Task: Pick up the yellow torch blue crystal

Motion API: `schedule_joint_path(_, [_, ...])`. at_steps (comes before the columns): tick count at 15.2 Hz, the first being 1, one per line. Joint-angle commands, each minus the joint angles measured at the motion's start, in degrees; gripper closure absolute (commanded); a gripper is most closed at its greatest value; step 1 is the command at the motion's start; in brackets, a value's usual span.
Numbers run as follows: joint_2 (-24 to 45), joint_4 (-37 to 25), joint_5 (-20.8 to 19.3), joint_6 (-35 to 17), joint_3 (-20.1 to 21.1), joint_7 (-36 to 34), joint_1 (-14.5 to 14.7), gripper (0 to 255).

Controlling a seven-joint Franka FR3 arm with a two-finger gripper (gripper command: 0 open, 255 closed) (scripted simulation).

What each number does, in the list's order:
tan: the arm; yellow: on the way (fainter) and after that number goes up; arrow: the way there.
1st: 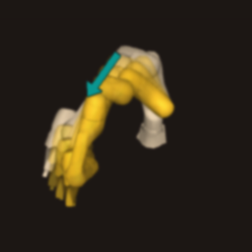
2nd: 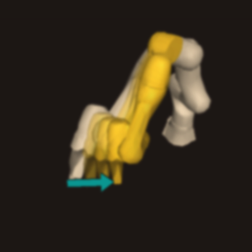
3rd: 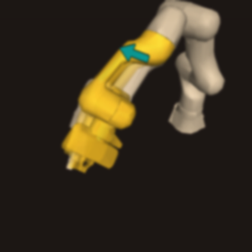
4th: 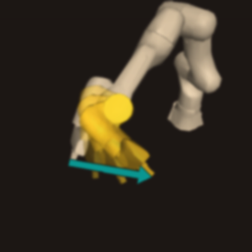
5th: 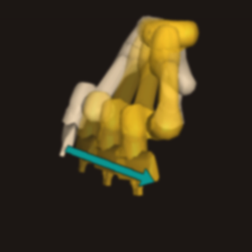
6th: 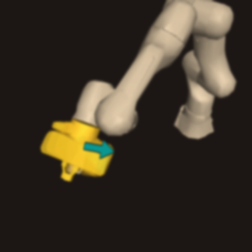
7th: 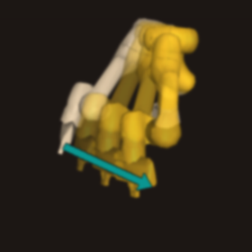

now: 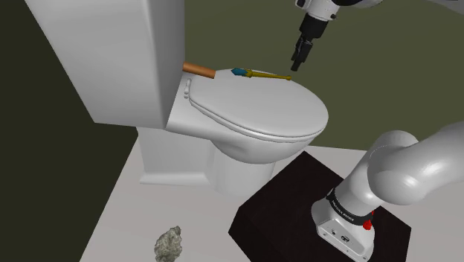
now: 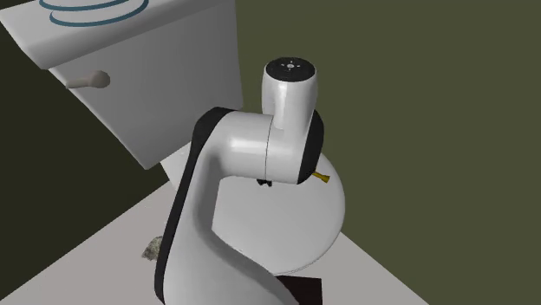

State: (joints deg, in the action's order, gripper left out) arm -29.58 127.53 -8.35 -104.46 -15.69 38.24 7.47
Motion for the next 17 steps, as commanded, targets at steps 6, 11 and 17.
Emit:
schedule_joint_path(6, [17.3, -11.1, 7.5, -3.6, -9.5, 28.7, 6.7, 0])
schedule_joint_path(11, [25.4, -15.6, 12.5, -4.7, -11.5, 40.7, 8.0, 0])
schedule_joint_path(17, [26.2, -12.1, 13.0, -8.9, -11.6, 41.4, 7.9, 0])
